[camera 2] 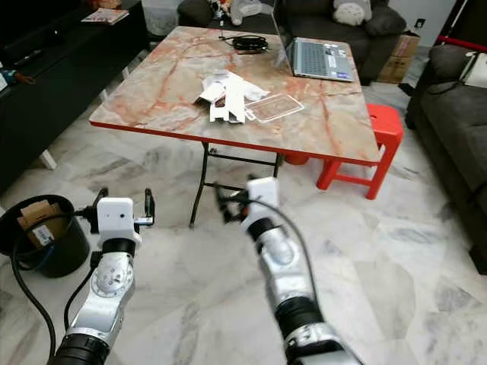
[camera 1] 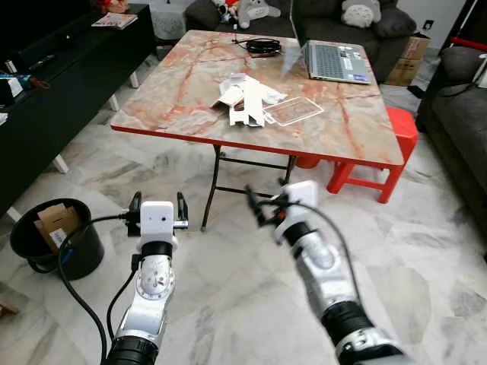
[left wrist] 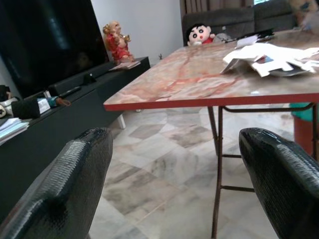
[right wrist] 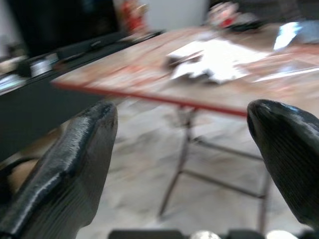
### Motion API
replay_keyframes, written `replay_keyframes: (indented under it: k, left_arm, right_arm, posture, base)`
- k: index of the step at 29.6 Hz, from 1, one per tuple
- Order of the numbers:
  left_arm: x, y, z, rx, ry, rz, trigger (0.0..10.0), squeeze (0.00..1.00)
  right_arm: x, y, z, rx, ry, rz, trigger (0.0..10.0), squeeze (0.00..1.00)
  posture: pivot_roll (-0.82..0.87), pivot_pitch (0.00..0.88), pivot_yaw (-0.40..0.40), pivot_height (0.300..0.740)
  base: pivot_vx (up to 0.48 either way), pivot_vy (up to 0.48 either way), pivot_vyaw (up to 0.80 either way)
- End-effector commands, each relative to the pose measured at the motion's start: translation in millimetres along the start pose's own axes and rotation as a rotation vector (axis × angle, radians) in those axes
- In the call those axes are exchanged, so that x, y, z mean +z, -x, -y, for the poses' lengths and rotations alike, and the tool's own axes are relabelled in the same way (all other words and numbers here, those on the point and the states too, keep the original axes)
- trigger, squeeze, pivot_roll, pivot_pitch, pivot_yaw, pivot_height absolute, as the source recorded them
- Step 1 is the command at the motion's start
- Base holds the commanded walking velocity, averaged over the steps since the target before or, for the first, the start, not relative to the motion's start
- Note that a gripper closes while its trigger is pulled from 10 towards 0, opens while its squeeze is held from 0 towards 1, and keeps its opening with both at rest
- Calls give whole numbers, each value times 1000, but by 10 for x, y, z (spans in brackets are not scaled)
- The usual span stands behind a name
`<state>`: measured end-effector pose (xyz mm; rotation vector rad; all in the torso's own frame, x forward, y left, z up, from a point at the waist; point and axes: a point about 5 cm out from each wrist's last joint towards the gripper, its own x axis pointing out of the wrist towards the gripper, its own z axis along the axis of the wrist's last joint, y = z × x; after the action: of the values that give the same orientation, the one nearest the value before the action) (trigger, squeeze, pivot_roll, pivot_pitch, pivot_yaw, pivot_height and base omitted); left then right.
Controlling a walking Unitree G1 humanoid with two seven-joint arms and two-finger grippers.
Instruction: Picking trash to rubbish bin
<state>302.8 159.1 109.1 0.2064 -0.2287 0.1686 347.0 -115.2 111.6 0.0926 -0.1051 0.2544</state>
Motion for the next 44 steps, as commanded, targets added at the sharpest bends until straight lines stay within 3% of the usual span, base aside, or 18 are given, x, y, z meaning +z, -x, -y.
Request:
replay_keyframes:
  k: [1, 5, 10, 14, 26, 44]
  left_arm:
    - [22, -19, -14, -1, -9, 6, 10000, 0]
    - [23, -22, -35, 0, -11, 5, 10000, 0]
    - [62, -26, -55, -6, -16, 26, 10000, 0]
    - [103, -54, -78, -2, -14, 45, 10000, 0]
    - [97, -61, -84, 24, 0, 34, 10000, 0]
    - [78, -66, -92, 39, 10, 25, 10000, 0]
  right_arm:
    - [45, 18, 202, -120, -5, 15, 10000, 0]
    - [98, 52, 289, -162, 19, 48, 10000, 0]
    - [41, 152, 174, -108, 35, 46, 10000, 0]
    - [20, 213, 195, -120, 76, 45, 10000, 0]
    - [63, 182, 196, -191, 35, 63, 10000, 0]
    - [30, 150, 30, -133, 16, 59, 10000, 0]
  posture:
    - [-24, 61, -29, 740]
    - [-25, 62, -26, 740]
    - [-15, 65, -22, 740]
    - [-19, 63, -17, 740]
    - [-13, 29, -11, 740]
    - [-2, 0, -11, 740]
  base:
    - [0, 0, 0]
    - [0, 0, 0]
    - [0, 0, 0]
    - [0, 0, 0]
    - [0, 0, 0]
    - [0, 0, 0]
